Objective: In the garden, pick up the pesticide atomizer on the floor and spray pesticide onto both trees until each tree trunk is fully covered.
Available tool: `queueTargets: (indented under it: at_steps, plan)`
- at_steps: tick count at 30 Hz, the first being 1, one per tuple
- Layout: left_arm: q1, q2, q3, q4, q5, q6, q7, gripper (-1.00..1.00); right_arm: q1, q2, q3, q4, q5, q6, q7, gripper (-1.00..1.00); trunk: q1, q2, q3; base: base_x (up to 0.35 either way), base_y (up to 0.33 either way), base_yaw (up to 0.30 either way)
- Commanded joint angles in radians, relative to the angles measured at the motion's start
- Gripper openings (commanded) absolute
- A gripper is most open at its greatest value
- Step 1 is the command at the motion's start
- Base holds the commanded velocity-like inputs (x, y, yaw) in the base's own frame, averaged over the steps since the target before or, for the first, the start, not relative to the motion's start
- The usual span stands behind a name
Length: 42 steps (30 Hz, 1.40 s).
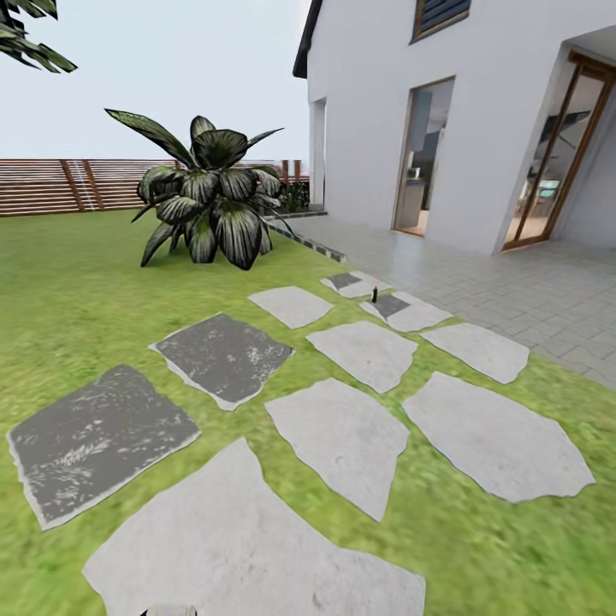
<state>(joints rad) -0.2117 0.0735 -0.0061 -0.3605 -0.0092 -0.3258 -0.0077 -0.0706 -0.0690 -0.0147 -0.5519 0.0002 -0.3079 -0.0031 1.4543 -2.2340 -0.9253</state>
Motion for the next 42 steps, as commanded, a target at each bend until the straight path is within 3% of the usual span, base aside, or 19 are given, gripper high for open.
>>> queueTargets:
  at_steps: [1,33,42]
  plan:
    - [0.0,0.0,0.0,0.0,0.0,0.0,0.0,1.0,0.0,0.0,0.0,0.0,0.0,0.0,0.0,1.0,0.0,0.0,0.0,0.34,0.0,0.0]
    - [0.0,0.0,0.0,0.0,0.0,0.0,0.0,1.0,0.0,0.0,0.002,0.0,0.0,0.002,0.002,1.0,0.0,0.0,0.0,0.34,0.0,0.0]
    - [0.0,0.0,0.0,0.0,0.0,0.0,0.0,1.0,0.0,0.0,0.002,0.0,0.0,0.001,0.002,1.0,0.0,0.0,-0.009,0.34,0.0,-0.119]
